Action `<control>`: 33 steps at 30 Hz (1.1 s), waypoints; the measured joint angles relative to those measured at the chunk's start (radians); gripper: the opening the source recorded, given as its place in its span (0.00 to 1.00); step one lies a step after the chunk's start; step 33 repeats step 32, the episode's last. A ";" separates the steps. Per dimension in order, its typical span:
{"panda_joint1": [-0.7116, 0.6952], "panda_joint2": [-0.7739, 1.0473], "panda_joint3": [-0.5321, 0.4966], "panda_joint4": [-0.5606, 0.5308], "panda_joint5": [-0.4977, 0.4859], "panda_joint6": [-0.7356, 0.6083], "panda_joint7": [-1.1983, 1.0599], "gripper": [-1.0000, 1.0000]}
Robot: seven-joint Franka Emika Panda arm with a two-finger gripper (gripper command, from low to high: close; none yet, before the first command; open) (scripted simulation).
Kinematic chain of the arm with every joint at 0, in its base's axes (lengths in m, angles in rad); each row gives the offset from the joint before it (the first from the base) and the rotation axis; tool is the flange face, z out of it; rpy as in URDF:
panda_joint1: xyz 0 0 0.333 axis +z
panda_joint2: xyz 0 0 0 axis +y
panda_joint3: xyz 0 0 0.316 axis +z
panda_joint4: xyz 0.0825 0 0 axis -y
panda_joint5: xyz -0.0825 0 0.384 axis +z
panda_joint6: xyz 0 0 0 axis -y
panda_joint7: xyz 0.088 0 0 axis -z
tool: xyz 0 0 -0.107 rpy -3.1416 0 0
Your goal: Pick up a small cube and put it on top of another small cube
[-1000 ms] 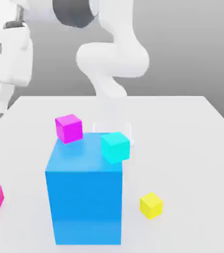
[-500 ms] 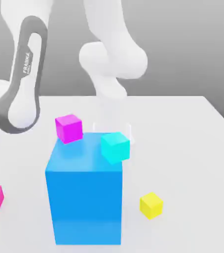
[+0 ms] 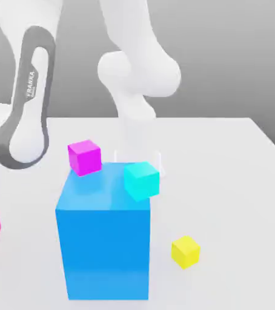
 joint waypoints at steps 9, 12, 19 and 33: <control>0.181 -0.136 0.234 0.095 -0.099 -0.182 -0.268 0.00; 0.295 -0.241 0.291 0.107 -0.124 -0.305 -0.272 0.00; 0.392 -0.485 0.333 0.086 -0.107 -0.550 -0.183 0.00; 0.378 -0.629 0.342 -0.080 -0.017 -0.550 -0.010 1.00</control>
